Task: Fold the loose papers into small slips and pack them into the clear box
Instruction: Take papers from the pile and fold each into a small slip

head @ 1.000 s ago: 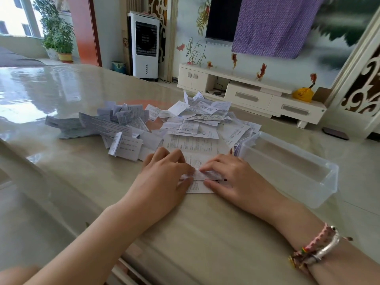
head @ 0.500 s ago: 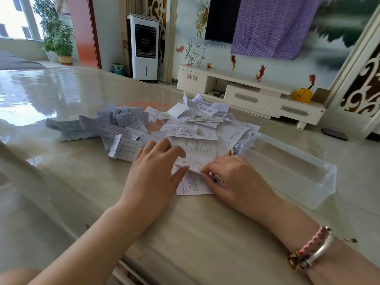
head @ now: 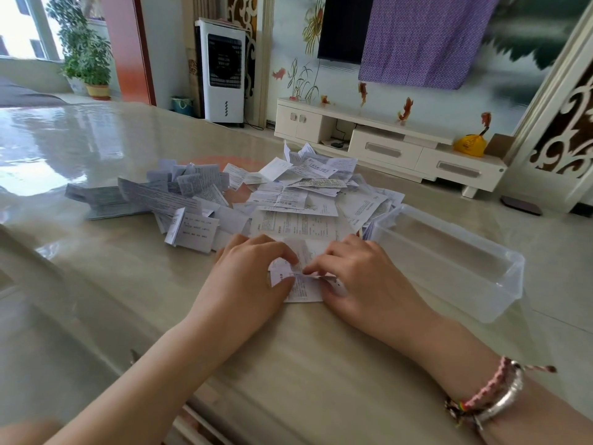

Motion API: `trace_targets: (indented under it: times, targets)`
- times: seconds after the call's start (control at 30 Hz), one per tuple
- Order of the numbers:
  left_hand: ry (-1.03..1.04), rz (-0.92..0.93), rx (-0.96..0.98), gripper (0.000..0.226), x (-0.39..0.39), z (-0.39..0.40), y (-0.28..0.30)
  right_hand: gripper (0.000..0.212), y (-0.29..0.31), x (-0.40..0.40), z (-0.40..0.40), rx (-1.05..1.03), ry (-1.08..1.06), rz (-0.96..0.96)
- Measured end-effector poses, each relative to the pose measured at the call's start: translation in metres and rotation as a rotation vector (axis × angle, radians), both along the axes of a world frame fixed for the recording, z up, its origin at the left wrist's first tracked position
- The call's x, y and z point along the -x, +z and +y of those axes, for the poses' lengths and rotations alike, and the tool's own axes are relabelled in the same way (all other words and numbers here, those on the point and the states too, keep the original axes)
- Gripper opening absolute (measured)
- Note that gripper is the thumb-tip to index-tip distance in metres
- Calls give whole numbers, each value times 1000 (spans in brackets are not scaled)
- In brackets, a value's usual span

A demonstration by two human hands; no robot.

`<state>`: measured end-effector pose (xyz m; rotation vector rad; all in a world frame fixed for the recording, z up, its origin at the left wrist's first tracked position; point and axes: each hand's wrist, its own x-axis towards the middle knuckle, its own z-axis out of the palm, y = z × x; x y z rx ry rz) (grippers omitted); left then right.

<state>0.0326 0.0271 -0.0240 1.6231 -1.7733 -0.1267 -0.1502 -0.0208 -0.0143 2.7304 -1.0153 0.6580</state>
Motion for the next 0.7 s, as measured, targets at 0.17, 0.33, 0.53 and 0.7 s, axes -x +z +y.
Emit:
trace_targets:
  times: [0.17,0.33,0.53,0.7]
  targets:
    - [-24,55,-19,17,1,-2,-1,10,1,0,-3,-239,11,-218]
    - [15,84,-48,12,6,-2,-1,14,5,0,-4,-507,-8,-371]
    - [121,63,-109,18,10,-5,-4,11,-1,-14,-19,-523,-114,-412]
    - [124,-24,-29,28,13,0,-3,29,-7,-19,-22,-421,-145,-252]
